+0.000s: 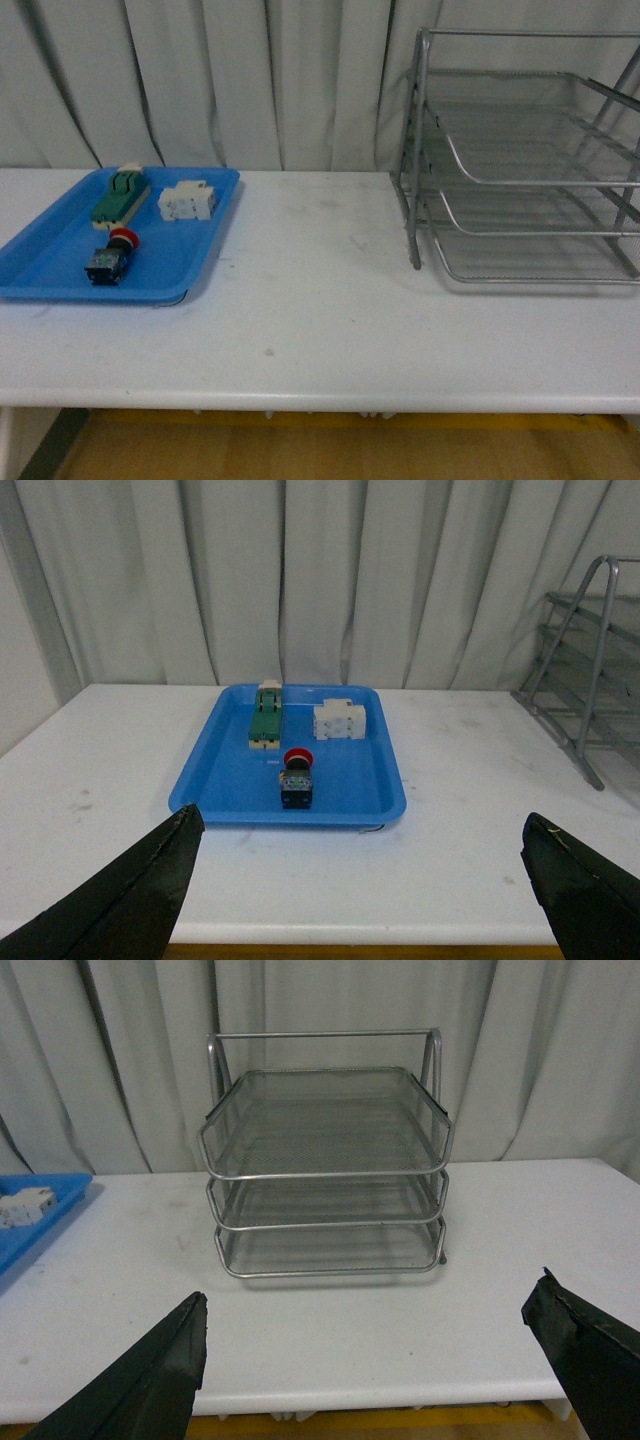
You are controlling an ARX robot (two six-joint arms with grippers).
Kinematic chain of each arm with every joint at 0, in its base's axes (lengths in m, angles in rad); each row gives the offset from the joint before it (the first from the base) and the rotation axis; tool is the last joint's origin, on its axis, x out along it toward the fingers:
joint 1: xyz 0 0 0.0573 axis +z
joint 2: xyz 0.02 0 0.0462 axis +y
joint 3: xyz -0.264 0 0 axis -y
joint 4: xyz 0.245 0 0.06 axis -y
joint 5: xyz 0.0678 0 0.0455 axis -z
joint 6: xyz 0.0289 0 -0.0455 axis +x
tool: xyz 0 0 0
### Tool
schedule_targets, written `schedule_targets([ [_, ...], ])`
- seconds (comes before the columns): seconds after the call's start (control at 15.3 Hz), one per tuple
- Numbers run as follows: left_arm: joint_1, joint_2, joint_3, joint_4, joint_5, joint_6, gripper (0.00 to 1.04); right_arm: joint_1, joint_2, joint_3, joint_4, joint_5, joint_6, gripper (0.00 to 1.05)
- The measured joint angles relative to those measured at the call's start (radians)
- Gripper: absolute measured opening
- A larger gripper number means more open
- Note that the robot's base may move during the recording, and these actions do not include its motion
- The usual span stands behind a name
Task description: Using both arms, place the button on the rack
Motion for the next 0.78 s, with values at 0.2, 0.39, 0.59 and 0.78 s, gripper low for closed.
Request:
schedule_targets([
  [0.2,0.0,0.0,0.0,0.0,0.0,0.0,0.98,0.0,0.0,0.0,0.0,0.0,0.0,0.98],
  [0.39,0.0,0.0,0.0,0.0,0.0,0.0,0.98,0.0,0.0,0.0,0.0,0.0,0.0,0.98],
  [0.59,0.0,0.0,0.0,0.0,0.0,0.0,0.98,0.0,0.0,0.0,0.0,0.0,0.0,0.98],
  [0.78,0.0,0.0,0.0,0.0,0.0,0.0,0.98,0.0,0.0,0.0,0.0,0.0,0.0,0.98],
])
